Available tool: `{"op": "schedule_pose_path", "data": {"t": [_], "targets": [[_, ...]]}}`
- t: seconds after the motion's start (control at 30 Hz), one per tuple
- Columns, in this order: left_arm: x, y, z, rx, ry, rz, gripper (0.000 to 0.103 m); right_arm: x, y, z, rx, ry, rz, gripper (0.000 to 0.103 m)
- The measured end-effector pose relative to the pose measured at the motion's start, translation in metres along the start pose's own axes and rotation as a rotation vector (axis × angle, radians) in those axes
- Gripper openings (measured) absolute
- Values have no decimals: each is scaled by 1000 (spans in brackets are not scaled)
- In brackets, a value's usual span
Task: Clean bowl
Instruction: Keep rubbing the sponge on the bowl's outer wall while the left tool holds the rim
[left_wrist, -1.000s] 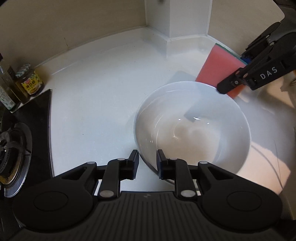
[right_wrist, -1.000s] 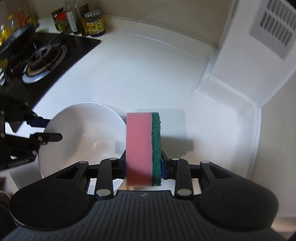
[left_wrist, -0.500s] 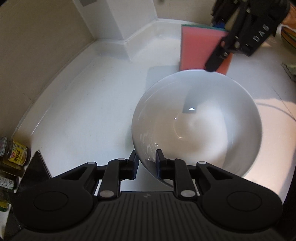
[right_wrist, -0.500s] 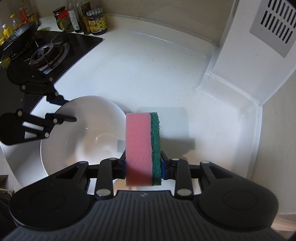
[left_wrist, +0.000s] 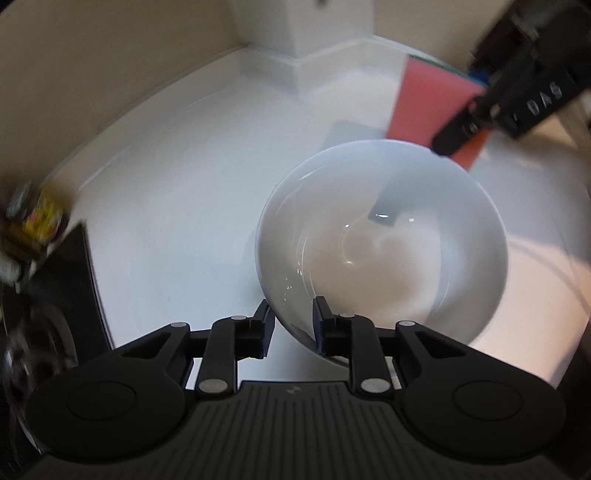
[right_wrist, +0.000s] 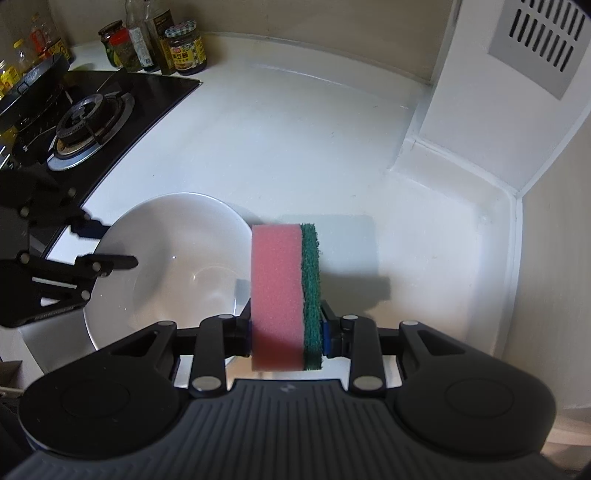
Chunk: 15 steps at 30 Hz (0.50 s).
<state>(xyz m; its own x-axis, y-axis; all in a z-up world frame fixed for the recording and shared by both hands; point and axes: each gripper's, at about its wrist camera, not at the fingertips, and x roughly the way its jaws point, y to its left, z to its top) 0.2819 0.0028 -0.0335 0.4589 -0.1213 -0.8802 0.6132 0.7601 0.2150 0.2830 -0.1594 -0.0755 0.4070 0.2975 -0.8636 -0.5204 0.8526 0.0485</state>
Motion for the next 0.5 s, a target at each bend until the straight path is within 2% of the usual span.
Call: {"op": "schedule_pose_path", "data": {"t": [0.07,0.13,0.17,0.23,0.47,0.5], "targets": [[3,0,3,120,-7,-18,25,0,1,2,-8,-1,5,27],[5,2,6,180,-21,-40,25,1,3,4,-14,1,9,27],[5,5,7,161,-21,-47,24,2,4,5,-22,2,6,27],[2,10,7,45,-26,-27,24,3,6,5,-28,0,3,28],[-8,-8,-10,-245,-3,28,27,1,5,1,-18,-4,10,27],[-7,-9,-11,-254,-1,30,27,1,6,1,-21,-4,9,27]]}}
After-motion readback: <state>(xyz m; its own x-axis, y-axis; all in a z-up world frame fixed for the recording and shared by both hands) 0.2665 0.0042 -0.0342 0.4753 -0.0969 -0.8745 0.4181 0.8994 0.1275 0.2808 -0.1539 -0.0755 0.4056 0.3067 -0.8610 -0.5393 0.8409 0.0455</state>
